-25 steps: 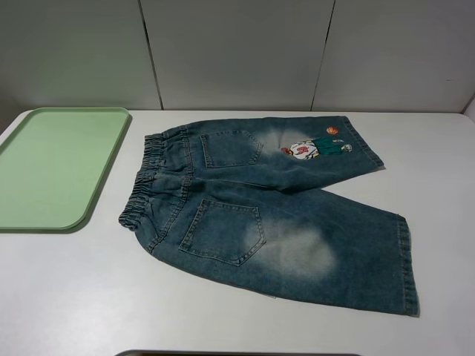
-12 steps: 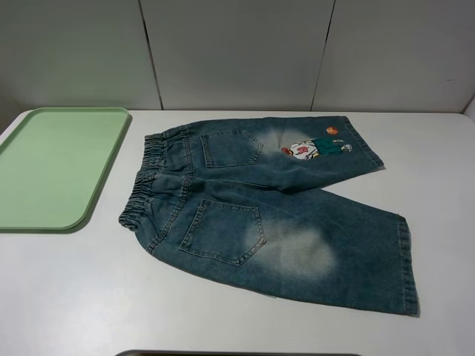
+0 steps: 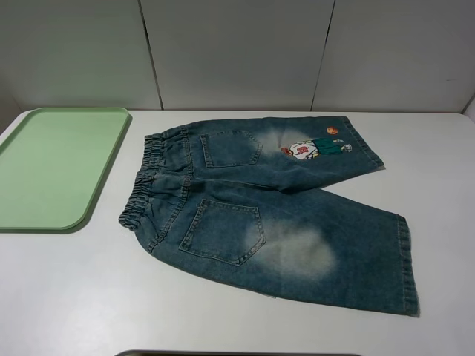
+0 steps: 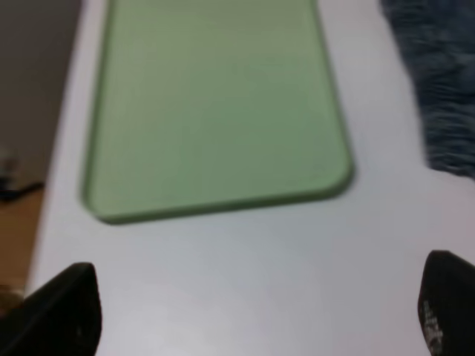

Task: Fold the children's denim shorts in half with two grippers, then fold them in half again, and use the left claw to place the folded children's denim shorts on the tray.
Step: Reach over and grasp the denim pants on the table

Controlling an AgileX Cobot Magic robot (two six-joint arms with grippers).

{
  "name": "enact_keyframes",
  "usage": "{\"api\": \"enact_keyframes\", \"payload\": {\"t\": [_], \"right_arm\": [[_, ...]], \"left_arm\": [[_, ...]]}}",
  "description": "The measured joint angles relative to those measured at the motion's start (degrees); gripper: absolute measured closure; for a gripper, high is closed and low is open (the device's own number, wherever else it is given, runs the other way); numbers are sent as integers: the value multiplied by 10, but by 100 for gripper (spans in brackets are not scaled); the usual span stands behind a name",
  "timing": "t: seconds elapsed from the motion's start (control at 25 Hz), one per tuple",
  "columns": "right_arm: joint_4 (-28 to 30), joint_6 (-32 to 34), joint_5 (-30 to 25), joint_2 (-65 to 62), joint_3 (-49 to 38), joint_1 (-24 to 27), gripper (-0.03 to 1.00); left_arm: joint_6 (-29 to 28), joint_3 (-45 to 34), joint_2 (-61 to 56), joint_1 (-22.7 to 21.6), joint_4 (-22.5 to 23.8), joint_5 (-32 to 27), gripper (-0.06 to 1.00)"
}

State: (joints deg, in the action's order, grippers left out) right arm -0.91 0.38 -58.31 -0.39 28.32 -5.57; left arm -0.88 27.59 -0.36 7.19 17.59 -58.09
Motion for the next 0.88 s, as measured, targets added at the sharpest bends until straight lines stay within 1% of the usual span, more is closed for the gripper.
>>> {"api": "enact_keyframes", "payload": {"t": [0.08,0.2,0.44,0.52,0.56,0.6,0.68,0.72,0.8,0.88], "right_arm": [[0,0,0,0,0,0,27],[0,0,0,0,0,0,27],[0,0,0,0,0,0,27],[0,0,0,0,0,0,27],[0,0,0,0,0,0,27],[0,0,0,0,0,0,27],[0,0,0,0,0,0,27],[0,0,0,0,0,0,27],[0,0,0,0,0,0,27],[-3,-4,0,0,0,0,27]], "left_arm": [[0,0,0,0,33,0,10],[0,0,0,0,64,0,10],[1,0,0,0,65,3,10],[1,0,0,0,39,3,10],[1,0,0,0,39,3,10],[0,0,0,0,20,3,10],[4,0,0,0,-32,5,10],[29,2,0,2,-74,14,10],[73,3,0,11,-117,25,10],[137,3,0,28,-160,34,10]]}}
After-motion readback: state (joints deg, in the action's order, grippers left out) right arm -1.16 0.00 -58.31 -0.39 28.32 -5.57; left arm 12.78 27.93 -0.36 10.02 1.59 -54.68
